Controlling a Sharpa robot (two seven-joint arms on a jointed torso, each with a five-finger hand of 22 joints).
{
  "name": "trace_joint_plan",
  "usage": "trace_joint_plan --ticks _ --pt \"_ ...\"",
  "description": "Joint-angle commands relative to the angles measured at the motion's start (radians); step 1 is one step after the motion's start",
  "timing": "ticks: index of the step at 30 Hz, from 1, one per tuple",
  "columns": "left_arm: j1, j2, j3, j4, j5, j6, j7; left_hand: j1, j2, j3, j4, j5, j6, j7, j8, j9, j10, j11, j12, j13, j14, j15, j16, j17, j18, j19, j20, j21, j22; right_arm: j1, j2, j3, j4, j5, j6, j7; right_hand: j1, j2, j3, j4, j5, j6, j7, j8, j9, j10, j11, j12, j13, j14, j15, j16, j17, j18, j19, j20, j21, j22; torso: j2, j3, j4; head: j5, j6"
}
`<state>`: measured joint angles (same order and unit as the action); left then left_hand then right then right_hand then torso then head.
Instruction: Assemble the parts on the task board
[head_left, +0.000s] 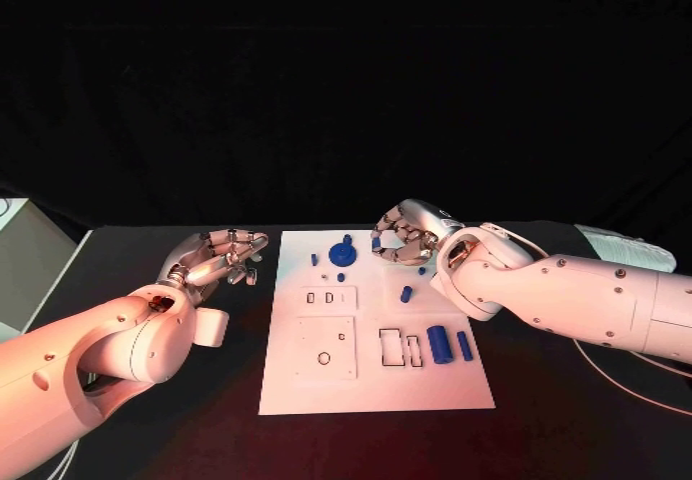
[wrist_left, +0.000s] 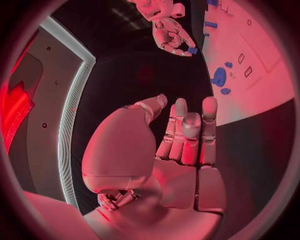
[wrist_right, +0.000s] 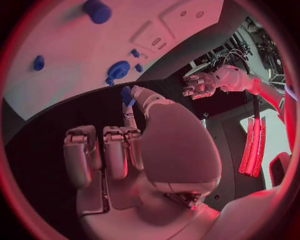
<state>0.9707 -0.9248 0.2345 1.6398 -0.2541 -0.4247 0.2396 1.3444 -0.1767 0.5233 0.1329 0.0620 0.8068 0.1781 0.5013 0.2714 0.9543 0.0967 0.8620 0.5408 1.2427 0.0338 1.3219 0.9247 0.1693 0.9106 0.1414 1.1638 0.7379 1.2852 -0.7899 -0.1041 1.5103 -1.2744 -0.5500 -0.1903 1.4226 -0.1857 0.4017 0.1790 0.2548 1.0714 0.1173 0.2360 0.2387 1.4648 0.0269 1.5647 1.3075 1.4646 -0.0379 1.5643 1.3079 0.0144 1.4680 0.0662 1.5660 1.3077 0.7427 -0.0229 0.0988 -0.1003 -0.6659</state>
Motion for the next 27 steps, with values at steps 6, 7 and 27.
trace_joint_plan --ticks 6,7,27 --pt "0.001 0.008 0.001 0.0 -0.071 -0.01 -0.07 -0.012 -0.011 0.008 0.015 -0.001 -0.03 0.0 0.046 0.007 -0.017 0.0 0.077 0.027 0.069 -0.001 0.062 0.109 -0.011 0.07 -0.002 0.057 0.081 -0.019 0.058 -0.009 0.063 -0.123 -0.014 -0.221 -0.009 0.004 0.006 -0.008 0.027 0.004 -0.018 0.055 0.04 0.106 -0.006 0.006 0.263 0.106 -0.007 0.007 0.263 -0.014 0.103 -0.005 0.005 0.263 -0.008 -0.0088 -0.0012 0.007 -0.019" --pt "0.001 0.008 0.001 0.0 -0.077 -0.011 -0.074 -0.014 -0.012 0.008 0.017 -0.001 -0.032 0.0 0.048 0.007 -0.016 0.0 0.081 0.027 0.071 -0.001 0.064 0.111 -0.011 0.072 -0.003 0.058 0.082 -0.023 0.065 -0.01 0.067 -0.137 -0.018 -0.237 -0.009 0.004 0.006 -0.008 0.027 0.004 -0.018 0.055 0.04 0.106 -0.006 0.006 0.263 0.106 -0.007 0.007 0.263 -0.014 0.103 -0.005 0.005 0.263 -0.008 -0.0093 -0.0015 0.008 -0.021" --pt "0.0 0.015 0.001 0.001 -0.097 0.027 -0.1 -0.014 -0.016 0.008 0.03 -0.001 -0.054 -0.003 0.094 -0.001 0.057 -0.004 0.272 0.164 0.163 -0.006 0.136 0.268 -0.04 0.203 -0.008 0.152 0.23 -0.116 0.161 -0.017 0.048 -0.25 -0.079 -0.299 -0.029 -0.007 0.002 -0.003 0.032 -0.003 -0.019 0.064 0.044 0.106 -0.006 0.006 0.263 0.106 -0.007 0.007 0.263 -0.014 0.103 -0.006 0.005 0.263 -0.007 -0.0077 0.0005 0.01 -0.045"
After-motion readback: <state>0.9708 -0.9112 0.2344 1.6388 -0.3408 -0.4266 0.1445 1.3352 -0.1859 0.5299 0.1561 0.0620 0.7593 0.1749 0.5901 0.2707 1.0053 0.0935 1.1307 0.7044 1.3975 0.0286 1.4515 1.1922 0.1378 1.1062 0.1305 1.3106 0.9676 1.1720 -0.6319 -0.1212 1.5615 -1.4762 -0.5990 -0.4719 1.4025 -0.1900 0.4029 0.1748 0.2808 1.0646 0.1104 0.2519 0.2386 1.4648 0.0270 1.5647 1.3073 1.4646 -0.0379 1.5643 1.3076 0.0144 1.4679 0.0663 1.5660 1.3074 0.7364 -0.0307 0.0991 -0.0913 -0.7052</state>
